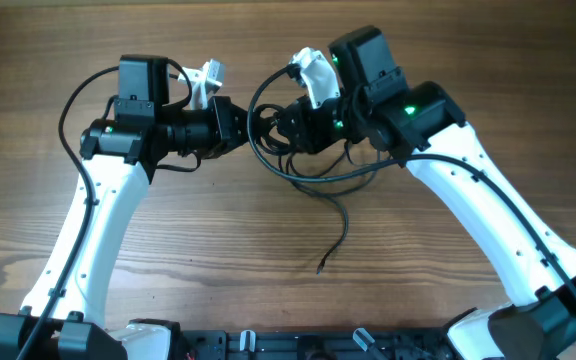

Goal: Untangle cables

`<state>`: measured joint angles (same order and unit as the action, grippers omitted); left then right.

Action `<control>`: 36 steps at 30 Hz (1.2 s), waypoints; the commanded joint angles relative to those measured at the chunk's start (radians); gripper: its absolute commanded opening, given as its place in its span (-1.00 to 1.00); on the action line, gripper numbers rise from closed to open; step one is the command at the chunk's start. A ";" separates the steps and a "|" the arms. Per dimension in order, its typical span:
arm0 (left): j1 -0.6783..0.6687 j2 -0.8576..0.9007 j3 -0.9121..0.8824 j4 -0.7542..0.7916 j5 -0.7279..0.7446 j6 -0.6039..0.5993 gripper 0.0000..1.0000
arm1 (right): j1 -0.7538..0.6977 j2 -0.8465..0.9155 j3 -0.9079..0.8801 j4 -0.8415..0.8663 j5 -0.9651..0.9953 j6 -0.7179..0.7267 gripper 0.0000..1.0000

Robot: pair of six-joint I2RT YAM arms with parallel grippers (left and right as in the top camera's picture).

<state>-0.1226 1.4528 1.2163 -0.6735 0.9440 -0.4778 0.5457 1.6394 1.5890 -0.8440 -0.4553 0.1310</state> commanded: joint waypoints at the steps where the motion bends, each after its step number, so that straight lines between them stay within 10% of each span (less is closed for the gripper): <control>1: -0.006 -0.016 0.014 0.000 0.052 -0.010 -0.92 | 0.018 0.045 0.006 0.007 -0.035 -0.027 -0.58; 12: -0.006 -0.016 0.014 -0.051 -0.146 -0.009 -0.92 | -0.014 0.016 0.057 0.035 -0.055 0.024 -0.91; 19: -0.006 -0.016 0.014 -0.110 -0.311 0.000 -0.92 | -0.221 -0.156 0.081 0.197 -0.424 0.250 -0.91; 29: -0.006 -0.016 0.014 -0.195 -0.445 0.029 -0.92 | -0.613 -0.164 0.081 0.953 -0.896 0.985 -0.91; 36: -0.006 -0.016 0.014 -0.171 -0.389 0.029 -0.92 | -0.661 -0.149 0.064 0.556 -0.935 0.599 -0.83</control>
<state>-0.1287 1.4494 1.2274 -0.8642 0.5167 -0.4656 -0.1474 1.4666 1.6676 -0.1303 -1.3621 0.9546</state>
